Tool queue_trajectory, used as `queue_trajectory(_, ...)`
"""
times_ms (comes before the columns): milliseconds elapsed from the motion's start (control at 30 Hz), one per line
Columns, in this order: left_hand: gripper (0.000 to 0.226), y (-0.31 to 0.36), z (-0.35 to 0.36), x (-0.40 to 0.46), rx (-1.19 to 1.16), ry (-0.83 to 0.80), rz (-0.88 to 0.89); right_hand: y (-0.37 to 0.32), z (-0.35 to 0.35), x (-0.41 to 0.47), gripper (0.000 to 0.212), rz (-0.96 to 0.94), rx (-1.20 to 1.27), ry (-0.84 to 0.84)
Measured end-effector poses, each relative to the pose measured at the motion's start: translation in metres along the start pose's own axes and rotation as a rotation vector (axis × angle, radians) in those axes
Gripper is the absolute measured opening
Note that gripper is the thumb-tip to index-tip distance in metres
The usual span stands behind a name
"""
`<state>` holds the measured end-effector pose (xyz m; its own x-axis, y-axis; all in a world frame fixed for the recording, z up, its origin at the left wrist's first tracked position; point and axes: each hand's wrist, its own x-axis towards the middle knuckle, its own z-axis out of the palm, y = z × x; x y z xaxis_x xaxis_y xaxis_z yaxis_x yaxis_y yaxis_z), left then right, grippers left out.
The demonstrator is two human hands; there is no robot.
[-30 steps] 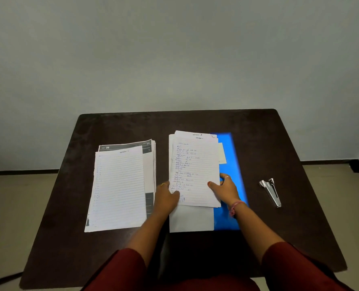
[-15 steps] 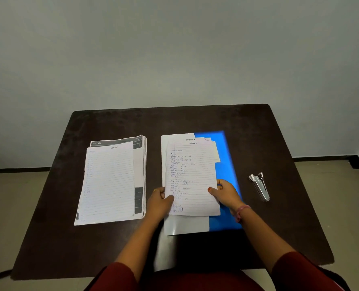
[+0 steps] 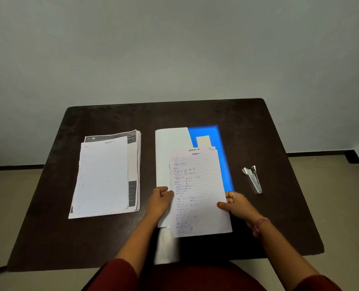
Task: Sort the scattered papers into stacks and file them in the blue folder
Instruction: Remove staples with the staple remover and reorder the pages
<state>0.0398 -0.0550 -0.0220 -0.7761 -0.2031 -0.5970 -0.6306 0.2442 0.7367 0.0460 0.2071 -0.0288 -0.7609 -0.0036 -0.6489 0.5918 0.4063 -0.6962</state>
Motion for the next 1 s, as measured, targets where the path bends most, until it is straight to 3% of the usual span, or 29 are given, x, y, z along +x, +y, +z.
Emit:
queue_trajectory(133,0.035,0.002,0.002,-0.004,-0.004,-0.007,0.013,0.000,-0.001,-0.007,0.031,-0.018,-0.055,-0.037)
queue_trajectory(200,0.040,0.004,0.003,-0.004,-0.002,-0.013,0.017,-0.002,-0.004,-0.007,0.027,-0.033,-0.117,-0.047)
queue_trajectory(333,0.028,0.002,0.003,-0.004,0.015,0.004,0.014,-0.012,-0.006,-0.006,0.022,-0.011,-0.244,-0.069)
queue_trajectory(567,0.041,0.005,-0.005,-0.002,0.061,-0.050,-0.027,-0.041,-0.024,0.000,0.041,-0.007,-0.739,-0.027)
queue_trajectory(767,0.047,0.014,-0.013,0.009,0.114,-0.045,-0.017,-0.061,-0.025,0.018,0.041,-0.044,-0.535,0.156)
queue_trajectory(1000,0.049,0.044,-0.013,0.022,0.220,-0.033,0.076,-0.087,-0.011,0.037,0.049,-0.161,-0.357,0.226)
